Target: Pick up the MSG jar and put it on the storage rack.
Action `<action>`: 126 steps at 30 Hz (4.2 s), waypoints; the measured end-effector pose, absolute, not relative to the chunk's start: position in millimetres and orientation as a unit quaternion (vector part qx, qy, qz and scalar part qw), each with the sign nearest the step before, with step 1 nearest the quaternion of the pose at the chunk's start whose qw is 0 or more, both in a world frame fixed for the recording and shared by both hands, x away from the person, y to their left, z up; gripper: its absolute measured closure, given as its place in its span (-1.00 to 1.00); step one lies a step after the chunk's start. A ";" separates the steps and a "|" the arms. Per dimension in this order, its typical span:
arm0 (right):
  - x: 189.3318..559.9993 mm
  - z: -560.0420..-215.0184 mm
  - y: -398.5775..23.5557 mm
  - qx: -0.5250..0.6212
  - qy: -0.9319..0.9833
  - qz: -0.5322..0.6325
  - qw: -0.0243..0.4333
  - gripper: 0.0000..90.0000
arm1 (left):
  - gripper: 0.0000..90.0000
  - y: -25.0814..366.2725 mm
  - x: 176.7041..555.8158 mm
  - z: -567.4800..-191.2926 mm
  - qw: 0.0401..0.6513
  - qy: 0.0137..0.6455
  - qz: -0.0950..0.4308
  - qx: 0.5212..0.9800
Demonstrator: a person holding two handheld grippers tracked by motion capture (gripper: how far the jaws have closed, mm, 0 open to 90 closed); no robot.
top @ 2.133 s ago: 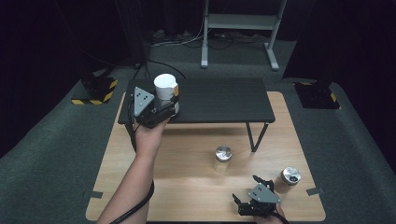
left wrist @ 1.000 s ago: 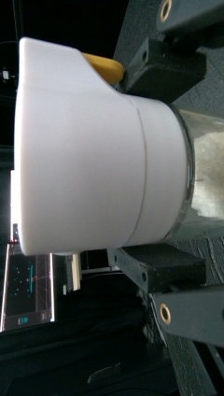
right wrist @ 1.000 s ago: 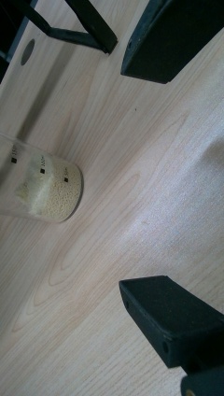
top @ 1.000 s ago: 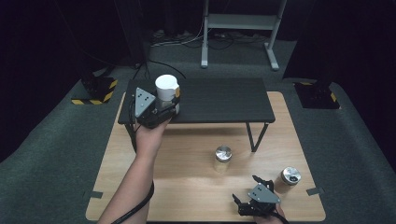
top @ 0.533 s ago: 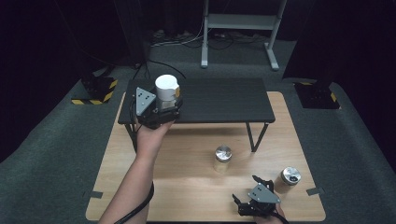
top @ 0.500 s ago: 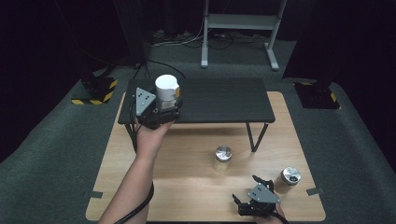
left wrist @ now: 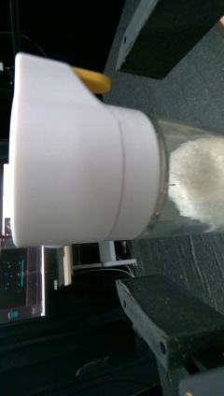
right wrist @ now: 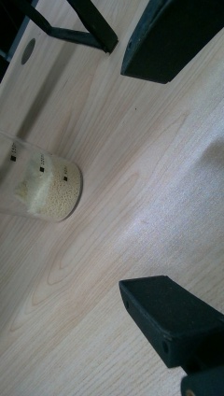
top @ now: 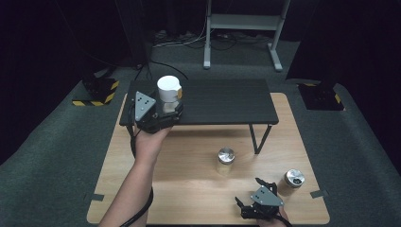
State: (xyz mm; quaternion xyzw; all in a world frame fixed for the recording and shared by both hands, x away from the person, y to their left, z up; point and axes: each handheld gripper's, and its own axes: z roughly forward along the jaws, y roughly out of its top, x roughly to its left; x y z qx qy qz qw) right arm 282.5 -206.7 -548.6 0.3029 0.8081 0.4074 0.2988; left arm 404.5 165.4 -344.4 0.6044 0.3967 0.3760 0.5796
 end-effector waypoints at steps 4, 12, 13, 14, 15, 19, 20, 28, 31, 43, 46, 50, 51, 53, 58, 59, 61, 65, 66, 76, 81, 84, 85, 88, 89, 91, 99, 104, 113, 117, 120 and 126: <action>282.6 -548.8 -206.1 0.301 0.809 0.406 0.300 -1.00 | -0.99 169.7 398.6 -347.4 0.582 0.399 0.372 0.603; 282.5 -548.8 -206.0 0.300 0.809 0.405 0.301 -1.00 | -0.99 175.0 388.4 -351.8 0.584 0.395 0.377 0.601; 282.5 -548.8 -206.0 0.300 0.810 0.405 0.301 -1.00 | -0.99 176.3 385.0 -352.9 0.584 0.394 0.378 0.600; 282.5 -548.8 -206.0 0.300 0.810 0.405 0.300 -1.00 | -0.99 176.9 383.1 -353.5 0.585 0.394 0.379 0.599; 282.5 -548.8 -206.0 0.300 0.810 0.405 0.301 -1.00 | -0.99 177.5 381.6 -354.0 0.585 0.394 0.379 0.599; 282.1 -548.8 -205.8 0.300 0.810 0.405 0.301 -1.00 | -0.99 180.1 374.3 -355.9 0.587 0.392 0.377 0.600; 282.2 -548.8 -205.8 0.300 0.810 0.404 0.301 -1.00 | -0.99 181.2 370.7 -357.0 0.587 0.392 0.377 0.600; 282.1 -548.9 -205.6 0.300 0.810 0.404 0.301 -1.00 | -0.99 183.7 356.4 -363.1 0.585 0.387 0.380 0.603; 282.0 -549.0 -205.5 0.299 0.810 0.404 0.302 -1.00 | -0.99 184.3 352.6 -365.0 0.584 0.386 0.382 0.603; 282.0 -549.0 -205.3 0.298 0.811 0.403 0.303 -1.00 | -0.99 187.8 341.6 -375.5 0.578 0.393 0.377 0.608; 282.0 -549.0 -205.3 0.298 0.811 0.403 0.303 -1.00 | -0.99 188.2 338.9 -378.8 0.574 0.393 0.377 0.612; 282.0 -549.0 -205.2 0.297 0.811 0.402 0.303 -1.00 | -0.99 188.4 336.3 -382.6 0.573 0.393 0.376 0.613; 282.0 -549.0 -205.2 0.297 0.811 0.402 0.303 -1.00 | -0.99 188.4 335.0 -385.0 0.571 0.393 0.375 0.616; 282.0 -549.0 -205.2 0.297 0.811 0.402 0.303 -1.00 | -0.99 188.4 333.6 -387.7 0.571 0.396 0.372 0.616; 281.9 -549.1 -205.0 0.296 0.812 0.402 0.304 -1.00 | -0.99 188.3 329.1 -394.8 0.568 0.397 0.371 0.618; 281.9 -549.1 -205.0 0.297 0.812 0.401 0.304 -1.00 | -0.99 188.3 328.3 -396.3 0.568 0.397 0.370 0.619; 281.9 -549.1 -204.8 0.296 0.812 0.401 0.303 -1.00 | -0.99 188.3 327.0 -399.2 0.566 0.400 0.368 0.620; 281.9 -549.1 -204.9 0.296 0.812 0.401 0.303 -1.00 | -0.99 187.3 323.2 -405.6 0.562 0.401 0.365 0.625; 281.9 -549.1 -204.9 0.296 0.812 0.401 0.304 -1.00 | -0.99 186.8 322.0 -407.7 0.561 0.399 0.365 0.627; 281.8 -549.2 -204.7 0.296 0.812 0.401 0.304 -1.00 | -0.99 186.1 311.5 -429.8 0.555 0.408 0.349 0.635; 281.8 -549.2 -204.6 0.296 0.812 0.400 0.305 -1.00 | -0.99 185.6 306.6 -441.5 0.550 0.411 0.344 0.640; 281.8 -549.1 -204.7 0.296 0.812 0.400 0.304 -1.00 | -0.99 186.0 303.9 -448.8 0.548 0.410 0.339 0.645; 281.8 -549.1 -204.7 0.296 0.812 0.400 0.304 -1.00 | -0.99 185.9 303.2 -450.4 0.546 0.410 0.338 0.647; 281.8 -549.2 -204.6 0.296 0.812 0.400 0.305 -1.00 | -0.99 186.7 300.3 -457.2 0.543 0.412 0.333 0.652; 281.7 -549.2 -204.6 0.296 0.812 0.400 0.305 -1.00 | -0.99 187.2 299.2 -459.6 0.543 0.413 0.331 0.652; 281.8 -549.2 -204.6 0.296 0.812 0.400 0.305 -1.00 | -0.99 188.2 297.1 -465.1 0.541 0.418 0.326 0.653; 281.7 -549.2 -204.5 0.296 0.812 0.399 0.305 -1.00 | -0.99 189.2 289.5 -492.7 0.525 0.427 0.307 0.669; 281.8 -549.2 -204.4 0.296 0.812 0.399 0.306 -1.00 | -0.99 187.0 285.0 -511.6 0.508 0.432 0.294 0.685; 281.9 -549.5 -203.5 0.297 0.814 0.394 0.308 -1.00 | -0.99 183.6 277.1 -538.4 0.479 0.435 0.282 0.709; 281.8 -549.5 -203.3 0.299 0.813 0.392 0.310 -1.00 | -0.99 181.1 274.5 -543.3 0.461 0.425 0.291 0.723; 282.5 -549.8 -202.3 0.301 0.814 0.388 0.311 -1.00 | -0.99 180.8 273.8 -547.1 0.450 0.419 0.295 0.732; 281.8 -550.0 -201.7 0.303 0.812 0.386 0.316 -1.00 | -0.99 178.0 271.6 -548.5 0.424 0.407 0.309 0.748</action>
